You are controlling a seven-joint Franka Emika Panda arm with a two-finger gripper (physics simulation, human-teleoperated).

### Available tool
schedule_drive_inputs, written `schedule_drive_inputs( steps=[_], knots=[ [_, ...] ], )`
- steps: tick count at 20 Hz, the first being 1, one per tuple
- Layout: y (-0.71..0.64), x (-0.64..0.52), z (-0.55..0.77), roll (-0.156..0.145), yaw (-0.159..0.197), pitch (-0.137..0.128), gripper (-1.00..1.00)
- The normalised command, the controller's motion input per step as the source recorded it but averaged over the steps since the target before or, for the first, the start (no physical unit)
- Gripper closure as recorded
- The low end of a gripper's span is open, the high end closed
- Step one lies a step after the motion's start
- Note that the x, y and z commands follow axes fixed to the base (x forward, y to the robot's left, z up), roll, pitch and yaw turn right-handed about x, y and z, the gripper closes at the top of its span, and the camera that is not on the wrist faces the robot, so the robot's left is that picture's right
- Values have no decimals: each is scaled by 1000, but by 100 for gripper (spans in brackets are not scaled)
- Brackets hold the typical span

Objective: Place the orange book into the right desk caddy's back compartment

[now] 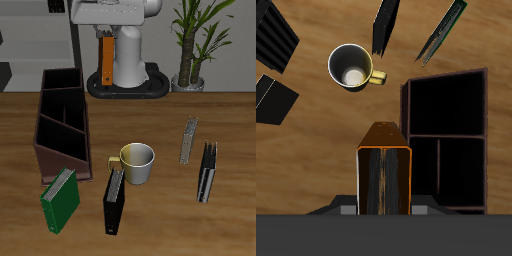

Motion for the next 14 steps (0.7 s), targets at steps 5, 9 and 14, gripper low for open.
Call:
schedule_drive_inputs(
  steps=[5, 9, 14],
  knots=[
    [-302, -122, -36, -65, 25, 14, 100],
    [-329, -72, -15, -56, -18, 20, 100],
    [-339, -70, 47, -32, -9, 22, 100]
  ],
)
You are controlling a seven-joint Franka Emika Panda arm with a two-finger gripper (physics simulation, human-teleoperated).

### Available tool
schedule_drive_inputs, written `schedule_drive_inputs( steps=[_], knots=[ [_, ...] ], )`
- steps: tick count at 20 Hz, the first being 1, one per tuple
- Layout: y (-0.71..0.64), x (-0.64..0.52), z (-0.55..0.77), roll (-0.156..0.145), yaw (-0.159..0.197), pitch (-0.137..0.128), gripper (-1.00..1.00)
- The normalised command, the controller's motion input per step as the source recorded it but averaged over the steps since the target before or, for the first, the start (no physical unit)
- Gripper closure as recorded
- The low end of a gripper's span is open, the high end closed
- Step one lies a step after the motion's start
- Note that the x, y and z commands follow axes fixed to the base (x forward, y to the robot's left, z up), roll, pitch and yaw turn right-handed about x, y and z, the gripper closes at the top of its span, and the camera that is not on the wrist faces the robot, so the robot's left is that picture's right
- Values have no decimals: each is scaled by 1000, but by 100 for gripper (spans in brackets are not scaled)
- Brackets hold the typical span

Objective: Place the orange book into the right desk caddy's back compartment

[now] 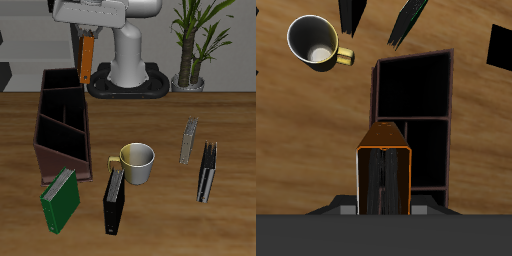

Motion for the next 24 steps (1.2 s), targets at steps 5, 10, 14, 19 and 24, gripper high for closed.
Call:
schedule_drive_inputs(
  steps=[5, 10, 14, 19, 24],
  knots=[
    [-251, -26, 51, -9, -41, 13, 100],
    [-393, 36, 89, -26, -16, 16, 100],
    [-316, 79, 26, -46, -34, 25, 100],
    [-195, 91, 121, -41, 4, -34, 100],
    [9, 221, -163, -6, 51, 23, 100]
  ],
)
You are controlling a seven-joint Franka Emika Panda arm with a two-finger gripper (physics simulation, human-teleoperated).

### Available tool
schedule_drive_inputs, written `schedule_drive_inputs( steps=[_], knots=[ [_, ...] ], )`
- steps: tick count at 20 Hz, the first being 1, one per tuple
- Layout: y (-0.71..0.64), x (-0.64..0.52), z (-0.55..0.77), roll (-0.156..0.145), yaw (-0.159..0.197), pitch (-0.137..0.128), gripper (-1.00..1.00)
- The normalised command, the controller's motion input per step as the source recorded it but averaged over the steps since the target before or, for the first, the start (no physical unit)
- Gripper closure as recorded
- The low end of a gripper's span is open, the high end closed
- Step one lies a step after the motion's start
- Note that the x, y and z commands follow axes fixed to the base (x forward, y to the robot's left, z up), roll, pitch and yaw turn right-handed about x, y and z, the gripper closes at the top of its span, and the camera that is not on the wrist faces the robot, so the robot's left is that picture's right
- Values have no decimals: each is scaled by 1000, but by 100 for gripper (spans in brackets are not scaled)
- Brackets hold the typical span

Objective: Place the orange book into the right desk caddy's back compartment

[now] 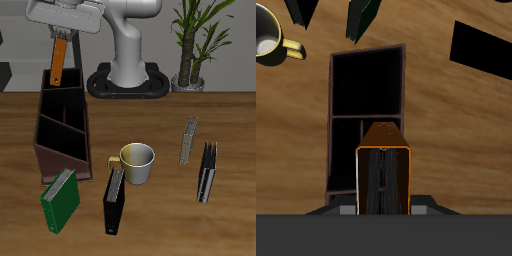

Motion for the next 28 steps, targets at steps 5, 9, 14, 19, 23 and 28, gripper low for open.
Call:
schedule_drive_inputs(
  steps=[5, 9, 14, 19, 23, 28],
  knots=[
    [69, 107, -130, -7, 28, 4, 100],
    [156, 66, -181, 14, 16, 34, 100],
    [73, -46, -68, -5, 17, -11, 100],
    [-14, 7, -46, -6, -8, 0, 100],
    [-86, -19, -48, -35, -24, 2, 100],
    [-16, -29, -43, -33, -10, -3, 100]
  ],
)
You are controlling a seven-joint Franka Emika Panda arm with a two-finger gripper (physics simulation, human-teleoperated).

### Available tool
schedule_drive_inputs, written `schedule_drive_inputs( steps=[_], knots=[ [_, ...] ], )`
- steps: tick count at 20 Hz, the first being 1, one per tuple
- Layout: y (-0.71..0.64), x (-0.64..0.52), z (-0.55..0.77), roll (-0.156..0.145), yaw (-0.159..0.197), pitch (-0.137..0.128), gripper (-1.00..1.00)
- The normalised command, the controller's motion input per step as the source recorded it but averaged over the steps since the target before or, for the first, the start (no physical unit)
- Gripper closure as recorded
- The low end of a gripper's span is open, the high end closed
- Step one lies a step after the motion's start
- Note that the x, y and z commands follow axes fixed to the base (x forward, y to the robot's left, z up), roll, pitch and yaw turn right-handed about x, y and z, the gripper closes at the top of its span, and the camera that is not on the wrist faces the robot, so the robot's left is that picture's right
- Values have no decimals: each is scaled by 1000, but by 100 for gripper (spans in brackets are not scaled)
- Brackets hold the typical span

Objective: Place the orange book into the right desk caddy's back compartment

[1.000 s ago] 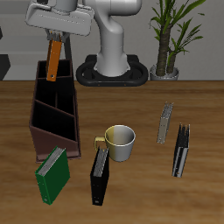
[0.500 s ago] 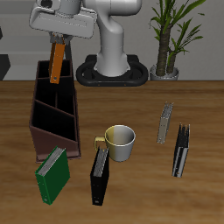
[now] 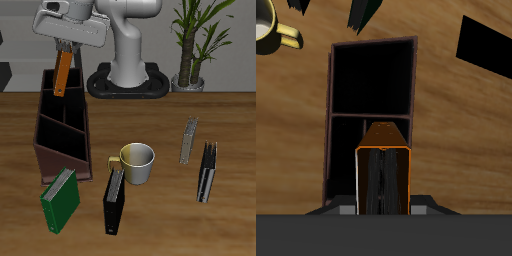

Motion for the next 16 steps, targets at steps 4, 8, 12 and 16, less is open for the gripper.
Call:
schedule_drive_inputs(
  steps=[4, 8, 12, 16],
  knots=[
    [-43, 22, -64, -14, 5, 4, 100],
    [-33, 30, -28, -7, -11, -1, 100],
    [-28, 16, -96, -5, -27, 19, 100],
    [80, 38, -103, 22, 0, 11, 100]
  ],
)
